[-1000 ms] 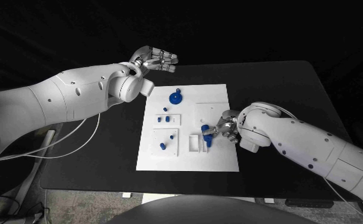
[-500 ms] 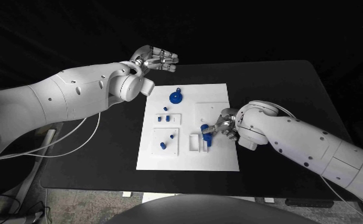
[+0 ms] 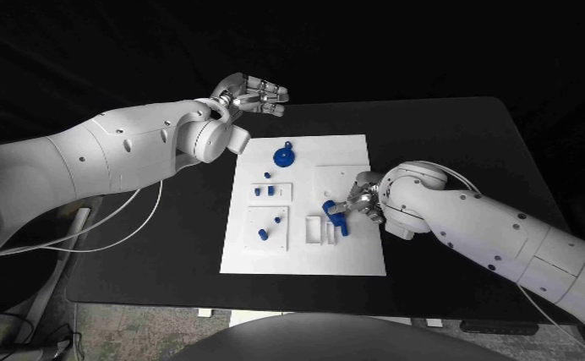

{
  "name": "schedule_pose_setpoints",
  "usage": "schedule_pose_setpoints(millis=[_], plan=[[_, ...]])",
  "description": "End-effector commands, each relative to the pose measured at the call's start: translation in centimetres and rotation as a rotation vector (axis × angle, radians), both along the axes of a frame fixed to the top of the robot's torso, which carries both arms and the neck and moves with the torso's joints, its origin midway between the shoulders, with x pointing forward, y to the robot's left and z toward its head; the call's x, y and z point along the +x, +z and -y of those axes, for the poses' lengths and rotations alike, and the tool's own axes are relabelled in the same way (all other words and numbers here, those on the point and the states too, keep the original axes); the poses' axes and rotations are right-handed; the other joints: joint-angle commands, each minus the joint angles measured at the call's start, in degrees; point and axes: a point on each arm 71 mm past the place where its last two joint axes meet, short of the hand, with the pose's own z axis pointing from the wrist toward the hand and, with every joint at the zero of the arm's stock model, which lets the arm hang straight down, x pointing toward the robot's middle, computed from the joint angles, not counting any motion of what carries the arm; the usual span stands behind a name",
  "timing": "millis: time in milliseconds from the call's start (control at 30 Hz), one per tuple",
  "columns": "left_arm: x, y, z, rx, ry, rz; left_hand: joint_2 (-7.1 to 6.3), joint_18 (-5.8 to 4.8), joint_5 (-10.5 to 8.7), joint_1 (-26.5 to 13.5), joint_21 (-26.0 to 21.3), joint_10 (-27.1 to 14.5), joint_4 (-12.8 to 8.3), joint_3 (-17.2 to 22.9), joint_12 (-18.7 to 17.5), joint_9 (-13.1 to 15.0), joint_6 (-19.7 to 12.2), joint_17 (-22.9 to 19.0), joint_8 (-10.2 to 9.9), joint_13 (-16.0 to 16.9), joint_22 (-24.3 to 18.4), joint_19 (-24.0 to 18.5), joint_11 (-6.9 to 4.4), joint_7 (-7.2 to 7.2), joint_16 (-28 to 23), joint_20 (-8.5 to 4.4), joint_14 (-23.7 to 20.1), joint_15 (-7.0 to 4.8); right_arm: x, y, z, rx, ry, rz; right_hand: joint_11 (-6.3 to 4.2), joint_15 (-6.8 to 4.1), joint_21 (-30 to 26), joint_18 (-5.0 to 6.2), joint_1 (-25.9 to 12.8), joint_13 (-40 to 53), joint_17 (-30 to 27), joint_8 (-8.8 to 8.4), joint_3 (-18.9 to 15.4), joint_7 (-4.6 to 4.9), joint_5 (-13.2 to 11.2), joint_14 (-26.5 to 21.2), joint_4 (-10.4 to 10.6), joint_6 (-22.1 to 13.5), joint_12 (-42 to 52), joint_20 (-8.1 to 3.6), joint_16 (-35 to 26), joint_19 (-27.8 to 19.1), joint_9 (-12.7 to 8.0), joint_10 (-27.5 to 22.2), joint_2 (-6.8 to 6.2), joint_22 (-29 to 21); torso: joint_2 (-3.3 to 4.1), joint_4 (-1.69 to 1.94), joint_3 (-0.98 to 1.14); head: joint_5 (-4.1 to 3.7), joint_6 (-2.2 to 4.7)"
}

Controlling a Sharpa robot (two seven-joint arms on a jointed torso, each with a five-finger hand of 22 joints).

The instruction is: Assemble the parts on the task board

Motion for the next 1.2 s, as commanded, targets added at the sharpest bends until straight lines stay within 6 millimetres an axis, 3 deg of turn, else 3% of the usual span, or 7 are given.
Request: schedule_pose_setpoints(millis=[33,333,567,833,1200], plan=[[0.0,0.2,0.2,0.002,-0.012,0.008,-0.32,-0.06,-0.10,0.35,0.09,-0.30,0.21,0.14,0.09,-0.04,-0.35,0.06,-0.10,-0.02,-0.10,0.39,0.21,0.13,-0.05,0.00,0.06,0.34,0.1,0.1,-0.1,-0.019,0.020,0.047,0.04,0.25,-0.07,-0.09,0.09,-0.11,0.12,0.09,-0.03,-0.06,-0.45,0.23,0.42,-0.37,-0.14,0.11,-0.20,3.05,0.08,-0.39,-0.60,3.16,0.01,0.00,0.01,0.02,-0.04],[0.0,0.2,0.3,0.002,-0.012,0.010,-0.34,-0.06,-0.08,0.41,0.15,-0.23,0.17,0.18,0.08,-0.05,-0.31,0.06,-0.11,-0.03,-0.09,0.40,0.19,0.13,-0.06,-0.04,0.11,0.33,0.1,0.4,-0.7,-0.015,0.055,0.072,0.06,0.27,-0.02,-0.09,1.62,-0.15,0.19,0.13,0.09,-0.04,-0.61,0.23,0.53,-0.39,-0.05,0.14,-0.20,3.05,0.08,-0.40,-1.19,3.27,0.00,-0.01,-0.01,0.07,-0.05],[0.0,0.2,0.3,0.003,-0.013,0.008,-0.34,-0.06,-0.08,0.41,0.15,-0.23,0.17,0.18,0.08,-0.05,-0.31,0.06,-0.11,-0.03,-0.09,0.40,0.19,0.13,-0.06,-0.04,0.11,0.33,-0.3,0.1,-1.3,-0.031,0.101,0.073,0.10,0.30,0.09,-0.19,3.93,-0.24,0.29,0.11,-0.03,-0.11,-0.54,0.25,-1.64,0.05,-0.01,0.17,-0.14,3.05,0.09,-0.33,-0.56,3.45,0.02,0.01,-0.02,0.04,-0.16],[0.0,0.2,0.4,0.006,-0.015,0.007,-0.38,-0.08,-0.09,0.48,0.23,-0.24,0.09,0.25,0.08,-0.05,-0.34,0.04,-0.11,-0.03,-0.08,0.35,0.20,0.15,-0.06,-0.05,0.12,0.32,-0.8,-0.6,-1.6,-0.092,0.160,0.089,0.12,0.31,-0.01,-0.23,6.28,-0.31,0.36,0.12,0.13,-0.14,0.05,0.24,-3.85,0.45,0.00,0.19,-0.10,3.03,0.09,-0.34,-0.76,3.53,0.04,0.02,-0.01,0.07,-0.26],[0.0,0.2,0.6,0.012,-0.023,0.002,-0.40,-0.07,-0.07,0.45,0.33,-0.33,0.08,0.26,0.08,-0.06,-0.59,0.03,-0.15,-0.03,-0.04,0.30,0.24,0.22,-0.06,-0.05,0.10,0.33,-0.9,-1.0,-2.1,-0.192,0.222,0.177,-0.07,0.18,0.32,-0.37,6.97,-0.39,0.22,0.10,1.10,-0.42,0.38,0.28,-5.73,1.59,0.04,0.06,-0.29,3.12,0.16,-0.22,-0.09,3.63,0.05,0.05,0.01,0.15,-0.36]])
